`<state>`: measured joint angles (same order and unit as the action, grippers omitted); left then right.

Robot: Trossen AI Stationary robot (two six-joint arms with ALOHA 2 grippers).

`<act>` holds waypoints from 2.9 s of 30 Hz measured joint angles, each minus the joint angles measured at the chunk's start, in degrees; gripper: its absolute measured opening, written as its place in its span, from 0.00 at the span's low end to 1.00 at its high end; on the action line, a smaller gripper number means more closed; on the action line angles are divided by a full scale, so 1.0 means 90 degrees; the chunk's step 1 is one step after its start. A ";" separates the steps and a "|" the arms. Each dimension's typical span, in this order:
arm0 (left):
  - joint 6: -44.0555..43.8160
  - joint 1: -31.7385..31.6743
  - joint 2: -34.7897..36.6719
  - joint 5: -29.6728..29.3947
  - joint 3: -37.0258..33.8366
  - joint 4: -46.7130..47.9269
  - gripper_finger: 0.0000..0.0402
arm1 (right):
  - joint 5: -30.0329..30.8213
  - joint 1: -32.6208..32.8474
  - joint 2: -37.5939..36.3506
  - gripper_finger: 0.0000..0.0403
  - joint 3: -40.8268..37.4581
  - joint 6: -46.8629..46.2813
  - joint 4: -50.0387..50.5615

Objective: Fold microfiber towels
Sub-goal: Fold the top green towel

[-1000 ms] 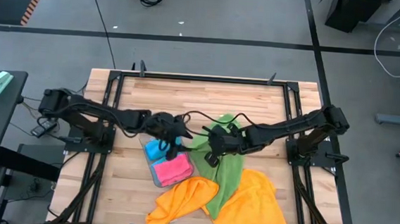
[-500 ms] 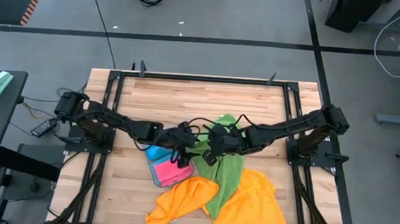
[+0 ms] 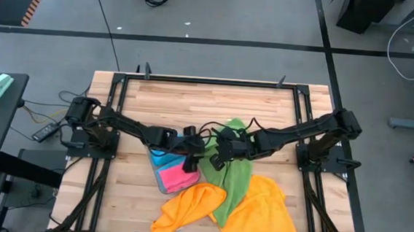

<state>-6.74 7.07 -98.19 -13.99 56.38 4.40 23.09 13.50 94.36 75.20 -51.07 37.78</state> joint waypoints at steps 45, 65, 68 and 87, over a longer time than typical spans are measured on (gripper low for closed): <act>0.3206 -0.2704 0.0697 0.2097 0.2330 0.2723 0.02 | -0.1575 -0.2506 -0.0939 0.03 0.0010 0.4988 0.0263; 0.4135 -0.4004 -0.1351 0.1400 0.6111 0.3836 0.02 | -0.2243 -0.5320 -0.1245 0.03 0.0485 0.8373 0.0053; 0.4313 -0.4054 -0.1392 0.1299 0.6497 0.3961 0.02 | -0.2353 -0.5566 -0.1250 0.03 0.0738 0.8841 0.0069; 0.2734 -0.2653 -0.1391 0.1817 0.5254 0.5341 0.03 | -0.3391 -0.3801 -0.1243 0.03 -0.0910 0.6967 0.0382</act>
<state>17.87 -16.81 -110.70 2.36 103.67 52.47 -7.42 -20.71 83.18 67.00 11.63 41.21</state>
